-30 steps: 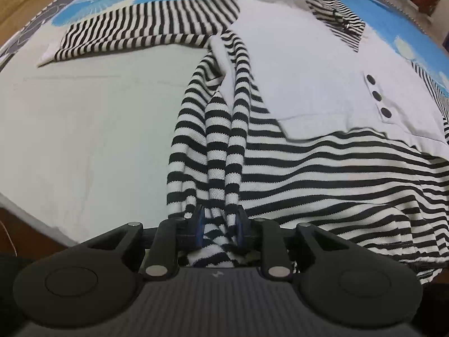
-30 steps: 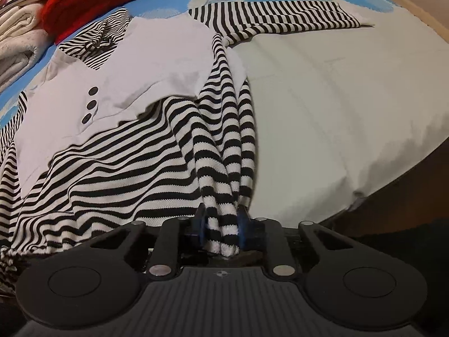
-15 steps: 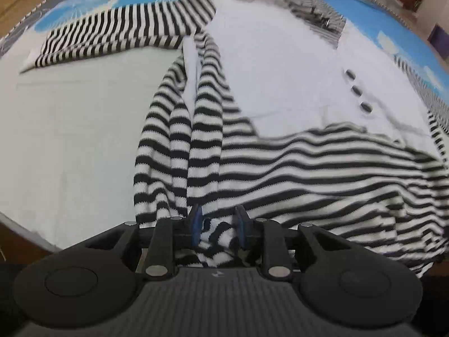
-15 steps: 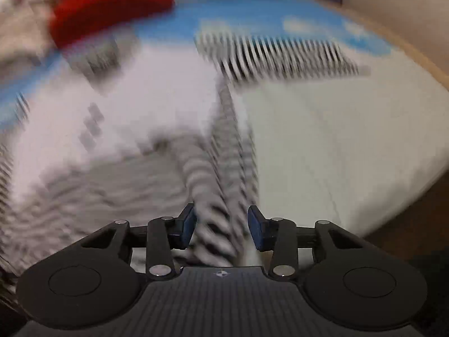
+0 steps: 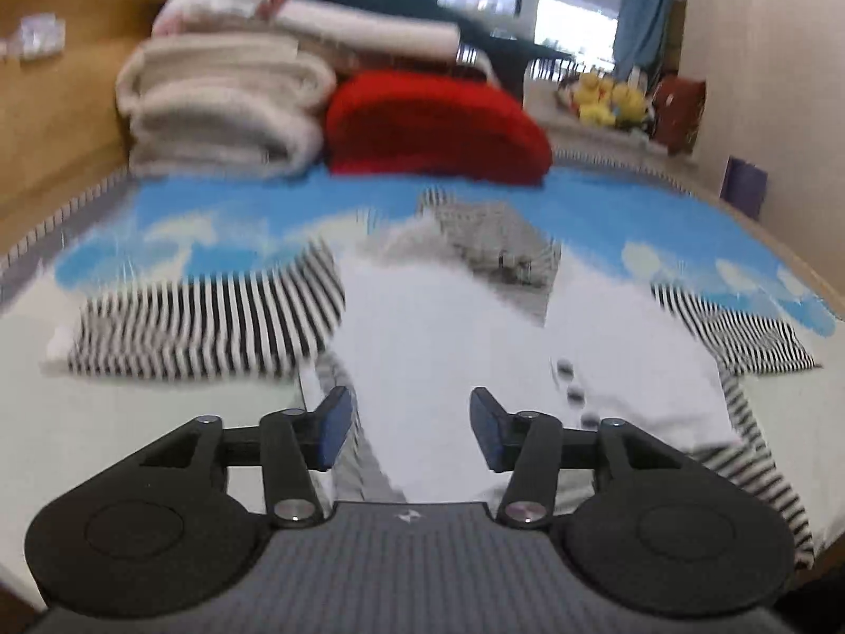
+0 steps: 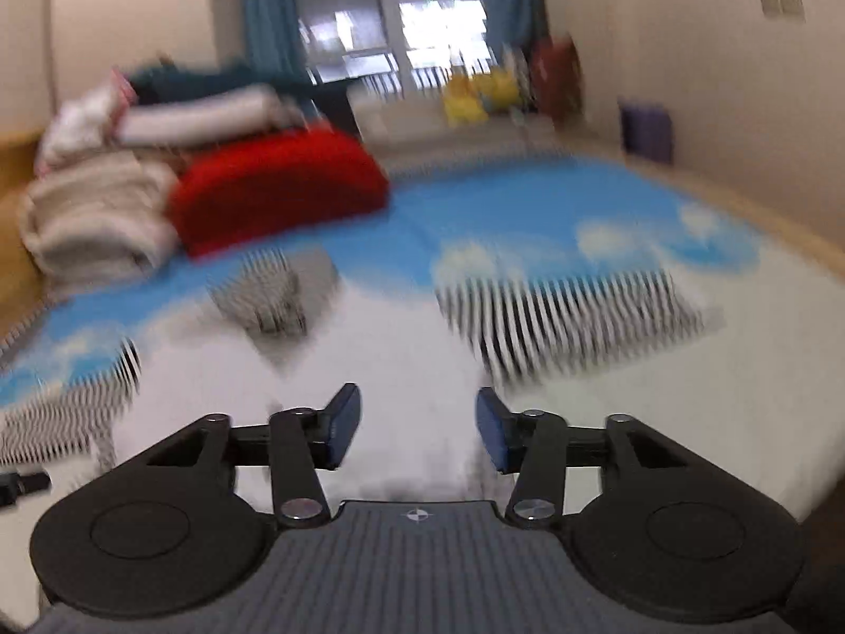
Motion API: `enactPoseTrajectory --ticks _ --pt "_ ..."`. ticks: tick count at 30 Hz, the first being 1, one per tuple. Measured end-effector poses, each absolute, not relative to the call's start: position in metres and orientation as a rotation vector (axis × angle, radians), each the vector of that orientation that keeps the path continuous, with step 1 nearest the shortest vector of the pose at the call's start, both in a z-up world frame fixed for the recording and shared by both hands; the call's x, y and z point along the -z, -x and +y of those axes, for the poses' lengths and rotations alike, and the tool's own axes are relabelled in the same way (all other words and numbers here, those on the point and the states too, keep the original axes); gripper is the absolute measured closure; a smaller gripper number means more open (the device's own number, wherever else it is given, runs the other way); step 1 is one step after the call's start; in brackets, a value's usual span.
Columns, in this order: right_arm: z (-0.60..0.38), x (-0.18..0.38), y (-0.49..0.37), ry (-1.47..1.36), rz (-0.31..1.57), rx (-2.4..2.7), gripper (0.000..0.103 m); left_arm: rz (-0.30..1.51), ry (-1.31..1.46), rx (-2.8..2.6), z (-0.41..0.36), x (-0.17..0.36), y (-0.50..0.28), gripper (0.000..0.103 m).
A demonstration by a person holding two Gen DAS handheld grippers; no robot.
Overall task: Fold small clothes
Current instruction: 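Grasp the striped sleeve near its white cuff with the left tool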
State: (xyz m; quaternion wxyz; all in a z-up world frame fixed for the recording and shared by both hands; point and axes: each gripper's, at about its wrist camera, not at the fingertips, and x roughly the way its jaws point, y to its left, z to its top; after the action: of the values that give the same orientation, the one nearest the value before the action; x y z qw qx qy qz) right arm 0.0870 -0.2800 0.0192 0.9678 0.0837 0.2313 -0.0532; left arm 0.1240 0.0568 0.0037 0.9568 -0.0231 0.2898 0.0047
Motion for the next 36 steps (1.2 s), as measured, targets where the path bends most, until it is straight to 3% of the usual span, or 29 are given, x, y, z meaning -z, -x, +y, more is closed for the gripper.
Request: enactPoseTrajectory --ticks 2,4,10,15,16,17,24,27,30,36 --pt "-0.284 -0.046 -0.099 -0.138 0.380 0.080 0.035 0.508 0.008 -0.010 0.062 -0.027 -0.137 0.037" --pt "-0.291 -0.064 -0.117 -0.115 0.330 0.059 0.032 0.434 -0.051 -0.020 0.068 -0.046 -0.154 0.030" --pt "-0.300 -0.060 -0.178 -0.046 0.302 -0.001 0.032 0.440 -0.089 0.050 0.104 -0.061 -0.223 0.032" --pt "-0.294 -0.008 -0.210 -0.028 0.453 0.026 0.033 0.554 0.001 -0.027 0.162 0.001 -0.269 0.052" --pt "-0.291 -0.003 -0.216 -0.034 0.504 0.049 0.034 0.628 0.031 -0.062 0.176 0.020 -0.276 0.066" --pt "-0.293 0.000 -0.222 -0.065 0.515 0.057 0.034 0.742 0.041 -0.125 0.187 0.032 -0.292 0.091" --pt "-0.290 0.011 -0.260 -0.063 0.542 0.042 0.038 0.855 0.330 -0.290 0.272 0.069 -0.320 0.090" --pt "-0.281 0.016 -0.269 -0.084 0.574 0.046 0.043 0.869 0.467 -0.370 0.309 0.081 -0.321 0.084" --pt "-0.274 0.018 -0.272 -0.111 0.588 0.023 0.050 0.896 0.605 -0.433 0.342 0.093 -0.313 0.072" --pt "-0.257 0.020 -0.275 -0.065 0.600 -0.018 0.051 0.933 0.778 -0.557 0.384 0.109 -0.294 0.070"
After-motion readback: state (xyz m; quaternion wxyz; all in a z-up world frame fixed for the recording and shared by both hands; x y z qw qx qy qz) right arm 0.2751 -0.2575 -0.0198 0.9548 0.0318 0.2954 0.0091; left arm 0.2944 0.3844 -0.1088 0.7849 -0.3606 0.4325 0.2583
